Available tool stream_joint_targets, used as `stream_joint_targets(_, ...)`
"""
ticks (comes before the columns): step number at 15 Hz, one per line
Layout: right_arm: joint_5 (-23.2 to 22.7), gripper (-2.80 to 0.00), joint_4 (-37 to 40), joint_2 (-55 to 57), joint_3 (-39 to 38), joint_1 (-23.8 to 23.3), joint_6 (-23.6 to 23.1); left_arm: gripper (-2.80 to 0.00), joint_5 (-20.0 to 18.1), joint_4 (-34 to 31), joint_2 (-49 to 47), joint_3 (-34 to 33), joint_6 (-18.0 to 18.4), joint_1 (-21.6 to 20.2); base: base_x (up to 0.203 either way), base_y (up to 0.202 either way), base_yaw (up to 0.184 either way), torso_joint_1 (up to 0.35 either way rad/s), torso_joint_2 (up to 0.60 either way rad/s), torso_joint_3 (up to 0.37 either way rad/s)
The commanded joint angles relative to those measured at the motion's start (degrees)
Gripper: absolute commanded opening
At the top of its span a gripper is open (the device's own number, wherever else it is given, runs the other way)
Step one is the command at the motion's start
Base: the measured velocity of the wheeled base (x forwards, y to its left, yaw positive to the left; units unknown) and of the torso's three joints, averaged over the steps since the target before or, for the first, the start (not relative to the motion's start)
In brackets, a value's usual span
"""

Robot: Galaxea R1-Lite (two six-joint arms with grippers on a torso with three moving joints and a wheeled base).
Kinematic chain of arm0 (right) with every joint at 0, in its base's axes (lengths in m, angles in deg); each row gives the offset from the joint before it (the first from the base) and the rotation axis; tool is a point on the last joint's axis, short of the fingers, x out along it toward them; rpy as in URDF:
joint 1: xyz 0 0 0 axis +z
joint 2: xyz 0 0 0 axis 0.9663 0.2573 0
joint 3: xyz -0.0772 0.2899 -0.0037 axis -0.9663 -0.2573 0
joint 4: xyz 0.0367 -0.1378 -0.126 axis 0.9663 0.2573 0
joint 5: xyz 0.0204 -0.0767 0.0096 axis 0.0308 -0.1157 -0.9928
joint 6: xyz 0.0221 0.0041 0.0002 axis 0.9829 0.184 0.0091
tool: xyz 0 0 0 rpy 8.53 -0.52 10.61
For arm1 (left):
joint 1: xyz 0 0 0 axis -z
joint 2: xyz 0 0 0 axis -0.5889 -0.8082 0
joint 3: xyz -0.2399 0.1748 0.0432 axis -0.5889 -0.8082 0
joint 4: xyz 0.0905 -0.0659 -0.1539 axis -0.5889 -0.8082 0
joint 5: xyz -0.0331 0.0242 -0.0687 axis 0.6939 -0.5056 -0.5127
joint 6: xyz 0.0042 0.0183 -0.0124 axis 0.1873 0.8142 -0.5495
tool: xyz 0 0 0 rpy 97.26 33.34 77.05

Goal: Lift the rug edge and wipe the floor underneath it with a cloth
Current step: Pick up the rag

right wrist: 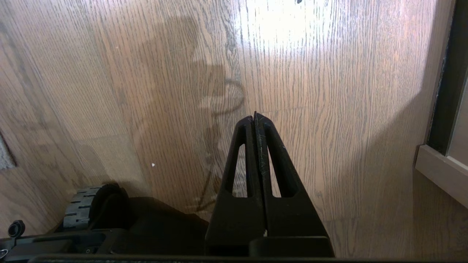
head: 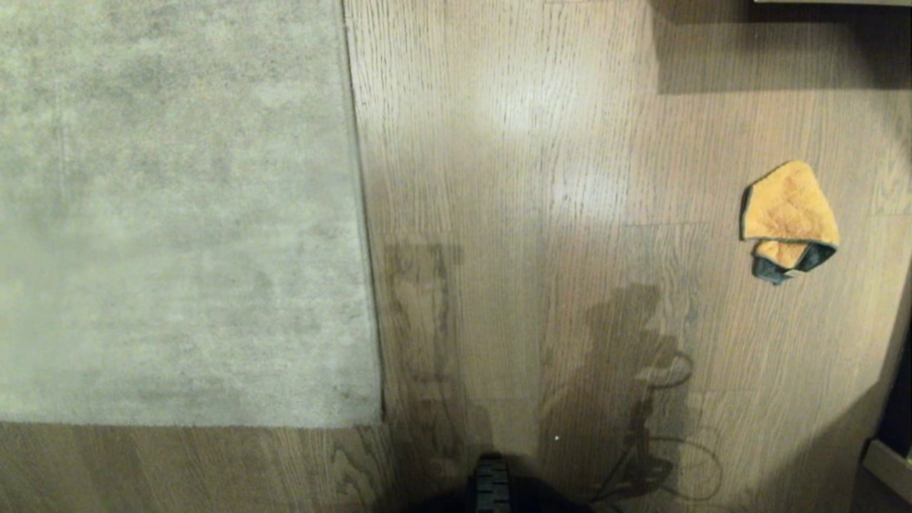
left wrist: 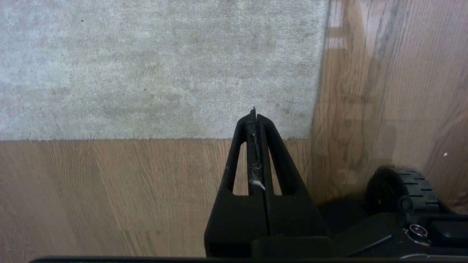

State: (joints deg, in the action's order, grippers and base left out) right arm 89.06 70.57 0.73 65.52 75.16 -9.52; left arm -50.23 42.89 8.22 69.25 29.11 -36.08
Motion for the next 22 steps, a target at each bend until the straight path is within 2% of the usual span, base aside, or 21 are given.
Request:
stream_joint_targets(1,0.03,-2.8,-0.02,-0.02,0.0,0.01,0.02,-2.8,0.02,0.01,-0.04,-0.01,-0.01,0.0,0.0,0.0,0.0,0.0,0.0,0.0)
stream_joint_targets(22,0.03,-2.8,-0.02,-0.02,0.0,0.01,0.02,-2.8,0.02,0.01,-0.04,-0.01,-0.01,0.0,0.0,0.0,0.0,0.0,0.0,0.0)
